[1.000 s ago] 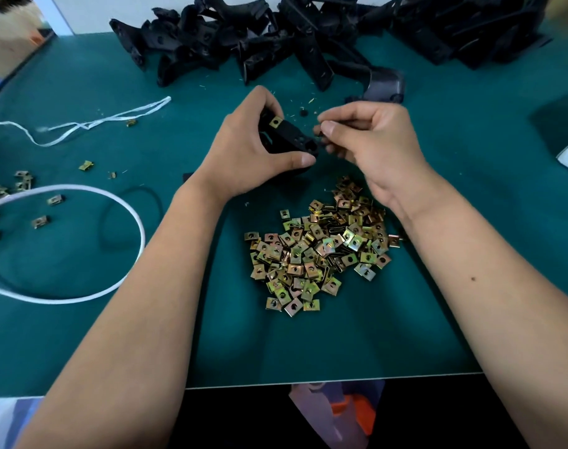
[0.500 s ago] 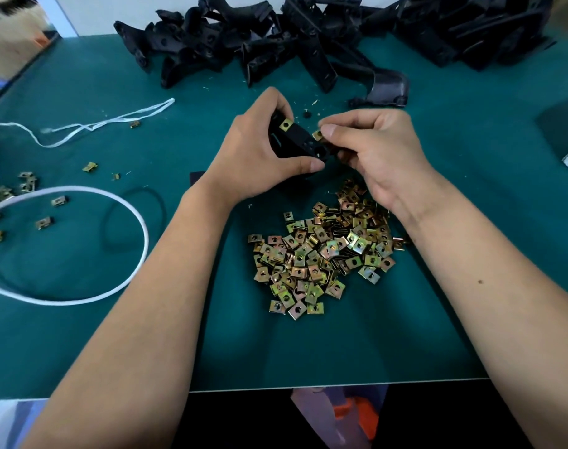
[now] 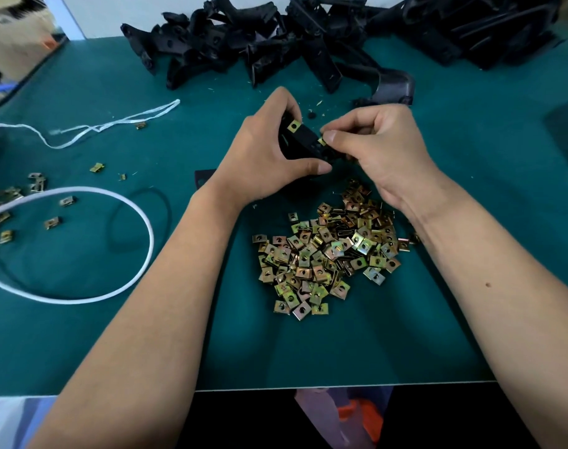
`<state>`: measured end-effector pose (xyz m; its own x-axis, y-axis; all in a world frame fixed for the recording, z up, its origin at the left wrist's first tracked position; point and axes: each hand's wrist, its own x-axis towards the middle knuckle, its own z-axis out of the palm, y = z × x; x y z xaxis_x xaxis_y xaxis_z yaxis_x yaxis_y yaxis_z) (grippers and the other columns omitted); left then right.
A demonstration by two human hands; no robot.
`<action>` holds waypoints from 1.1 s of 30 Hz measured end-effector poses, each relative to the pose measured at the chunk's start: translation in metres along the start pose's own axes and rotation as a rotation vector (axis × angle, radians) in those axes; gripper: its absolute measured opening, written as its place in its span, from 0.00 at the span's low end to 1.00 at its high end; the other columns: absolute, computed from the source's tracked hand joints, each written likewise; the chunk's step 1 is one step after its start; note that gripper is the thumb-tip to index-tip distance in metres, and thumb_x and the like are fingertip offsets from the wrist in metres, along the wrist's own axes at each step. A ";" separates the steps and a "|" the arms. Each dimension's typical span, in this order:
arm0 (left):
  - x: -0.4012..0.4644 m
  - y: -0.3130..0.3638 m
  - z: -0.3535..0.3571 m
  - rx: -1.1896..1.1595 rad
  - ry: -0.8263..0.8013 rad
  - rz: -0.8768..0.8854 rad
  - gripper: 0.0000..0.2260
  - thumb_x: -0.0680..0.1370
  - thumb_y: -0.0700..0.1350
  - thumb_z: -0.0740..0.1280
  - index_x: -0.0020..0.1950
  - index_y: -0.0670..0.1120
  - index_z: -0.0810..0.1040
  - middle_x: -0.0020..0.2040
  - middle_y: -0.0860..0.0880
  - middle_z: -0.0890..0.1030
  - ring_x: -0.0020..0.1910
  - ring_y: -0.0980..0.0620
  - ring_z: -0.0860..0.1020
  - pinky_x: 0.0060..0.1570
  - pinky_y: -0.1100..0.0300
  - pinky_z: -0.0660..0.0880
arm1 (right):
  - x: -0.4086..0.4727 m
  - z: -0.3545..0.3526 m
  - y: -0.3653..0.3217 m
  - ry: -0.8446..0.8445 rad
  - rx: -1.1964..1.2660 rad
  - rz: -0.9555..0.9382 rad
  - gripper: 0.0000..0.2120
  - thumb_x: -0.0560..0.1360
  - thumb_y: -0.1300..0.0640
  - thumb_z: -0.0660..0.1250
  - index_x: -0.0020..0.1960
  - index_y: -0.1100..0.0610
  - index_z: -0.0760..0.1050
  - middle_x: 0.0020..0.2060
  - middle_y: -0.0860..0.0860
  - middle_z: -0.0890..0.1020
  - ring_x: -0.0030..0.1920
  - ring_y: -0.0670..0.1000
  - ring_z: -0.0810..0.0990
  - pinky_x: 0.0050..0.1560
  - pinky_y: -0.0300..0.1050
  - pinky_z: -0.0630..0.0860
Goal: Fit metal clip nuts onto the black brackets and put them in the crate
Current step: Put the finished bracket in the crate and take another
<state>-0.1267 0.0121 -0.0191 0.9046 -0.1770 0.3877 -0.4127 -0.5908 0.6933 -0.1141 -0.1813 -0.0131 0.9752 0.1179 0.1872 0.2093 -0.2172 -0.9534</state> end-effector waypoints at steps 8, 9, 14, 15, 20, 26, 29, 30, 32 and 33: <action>0.001 0.002 0.003 -0.004 0.015 -0.078 0.29 0.67 0.54 0.83 0.55 0.43 0.70 0.40 0.56 0.76 0.35 0.63 0.72 0.36 0.70 0.68 | -0.003 0.002 -0.006 -0.019 -0.132 -0.068 0.06 0.75 0.59 0.74 0.49 0.49 0.87 0.42 0.44 0.87 0.48 0.40 0.85 0.53 0.37 0.80; 0.001 0.003 0.004 0.005 0.019 -0.084 0.29 0.67 0.55 0.82 0.55 0.43 0.70 0.40 0.56 0.76 0.35 0.63 0.71 0.35 0.69 0.68 | -0.003 0.003 -0.006 -0.008 -0.174 -0.089 0.06 0.76 0.58 0.74 0.49 0.49 0.87 0.42 0.43 0.87 0.47 0.39 0.85 0.52 0.35 0.80; 0.000 0.007 0.006 0.073 0.015 -0.080 0.30 0.66 0.58 0.81 0.56 0.47 0.68 0.42 0.55 0.76 0.35 0.62 0.72 0.33 0.67 0.71 | -0.005 0.008 -0.004 0.010 -0.235 -0.113 0.05 0.76 0.52 0.73 0.43 0.52 0.87 0.35 0.45 0.86 0.39 0.41 0.84 0.42 0.38 0.79; 0.000 0.009 0.007 0.093 0.015 -0.080 0.30 0.66 0.59 0.81 0.56 0.47 0.68 0.42 0.55 0.75 0.35 0.61 0.72 0.33 0.65 0.71 | -0.006 0.007 -0.004 0.017 -0.211 -0.102 0.07 0.76 0.52 0.73 0.41 0.52 0.86 0.34 0.46 0.86 0.37 0.42 0.84 0.39 0.38 0.79; -0.001 0.030 0.003 0.282 -0.014 -0.095 0.29 0.66 0.57 0.80 0.55 0.50 0.67 0.42 0.52 0.75 0.40 0.47 0.75 0.38 0.49 0.73 | -0.020 0.007 -0.005 0.014 -0.186 -0.041 0.11 0.77 0.52 0.72 0.39 0.55 0.84 0.32 0.49 0.85 0.34 0.44 0.82 0.40 0.46 0.79; 0.008 0.125 0.046 0.387 -0.011 0.083 0.22 0.72 0.47 0.77 0.59 0.46 0.68 0.45 0.42 0.79 0.40 0.36 0.77 0.39 0.41 0.75 | -0.066 -0.074 -0.023 0.186 -0.371 -0.099 0.05 0.73 0.54 0.76 0.43 0.55 0.83 0.36 0.46 0.84 0.39 0.43 0.81 0.47 0.46 0.79; 0.013 0.194 0.098 0.414 -0.053 0.265 0.22 0.74 0.42 0.72 0.64 0.45 0.68 0.49 0.41 0.80 0.46 0.33 0.78 0.43 0.42 0.74 | -0.114 -0.145 -0.028 0.384 -0.315 -0.127 0.06 0.69 0.56 0.79 0.42 0.52 0.82 0.40 0.49 0.86 0.40 0.46 0.82 0.50 0.54 0.81; 0.012 0.222 0.121 0.411 -0.084 0.338 0.23 0.74 0.42 0.71 0.67 0.45 0.68 0.51 0.42 0.80 0.48 0.33 0.78 0.44 0.44 0.72 | -0.136 -0.174 -0.027 0.443 -0.299 -0.135 0.07 0.69 0.57 0.79 0.42 0.51 0.81 0.40 0.50 0.86 0.40 0.46 0.82 0.50 0.55 0.81; 0.000 0.270 0.163 0.377 -0.174 0.485 0.27 0.74 0.41 0.68 0.72 0.45 0.66 0.55 0.43 0.80 0.52 0.34 0.78 0.46 0.46 0.69 | -0.180 -0.227 -0.021 0.537 -0.324 -0.133 0.07 0.69 0.56 0.78 0.44 0.51 0.81 0.40 0.54 0.86 0.39 0.49 0.81 0.48 0.59 0.81; -0.010 0.295 0.186 0.362 -0.214 0.560 0.28 0.73 0.40 0.67 0.73 0.45 0.65 0.56 0.44 0.80 0.53 0.35 0.79 0.45 0.46 0.69 | -0.207 -0.254 -0.018 0.617 -0.353 -0.112 0.08 0.70 0.55 0.79 0.45 0.52 0.81 0.41 0.56 0.86 0.40 0.51 0.81 0.47 0.59 0.80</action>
<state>-0.2377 -0.3071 0.0682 0.5826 -0.6608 0.4732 -0.7952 -0.5839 0.1635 -0.3013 -0.4483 0.0254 0.7873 -0.3887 0.4786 0.2195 -0.5486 -0.8067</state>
